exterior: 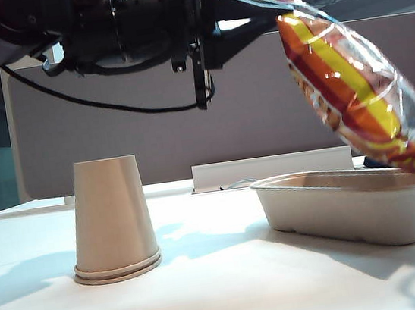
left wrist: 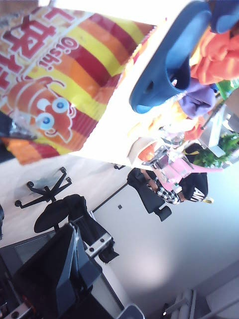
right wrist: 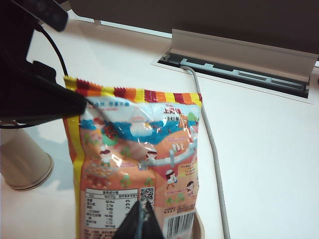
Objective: Pick up a bag of chips and put them in the box.
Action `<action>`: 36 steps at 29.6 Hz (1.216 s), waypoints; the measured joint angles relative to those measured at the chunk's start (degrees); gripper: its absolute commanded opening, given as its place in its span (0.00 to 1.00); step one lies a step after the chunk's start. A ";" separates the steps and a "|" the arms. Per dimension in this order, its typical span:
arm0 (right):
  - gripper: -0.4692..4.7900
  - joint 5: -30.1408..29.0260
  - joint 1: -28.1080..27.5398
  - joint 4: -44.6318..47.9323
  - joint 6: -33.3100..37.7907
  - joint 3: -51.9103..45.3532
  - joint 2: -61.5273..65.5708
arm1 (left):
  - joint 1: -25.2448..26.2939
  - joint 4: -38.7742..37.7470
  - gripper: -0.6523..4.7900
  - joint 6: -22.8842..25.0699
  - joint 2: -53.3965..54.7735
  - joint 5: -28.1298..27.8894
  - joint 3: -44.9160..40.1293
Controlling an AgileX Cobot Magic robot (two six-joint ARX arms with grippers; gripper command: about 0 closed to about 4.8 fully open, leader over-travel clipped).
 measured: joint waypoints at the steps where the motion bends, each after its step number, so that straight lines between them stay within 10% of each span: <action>1: 0.09 0.02 0.00 0.00 0.02 -0.02 0.00 | 0.00 0.00 0.11 0.00 0.00 -0.24 -0.02; 36: 0.09 0.02 0.00 0.00 -0.07 -0.02 0.00 | -1.31 5.60 0.11 -4.72 0.46 -2.62 0.00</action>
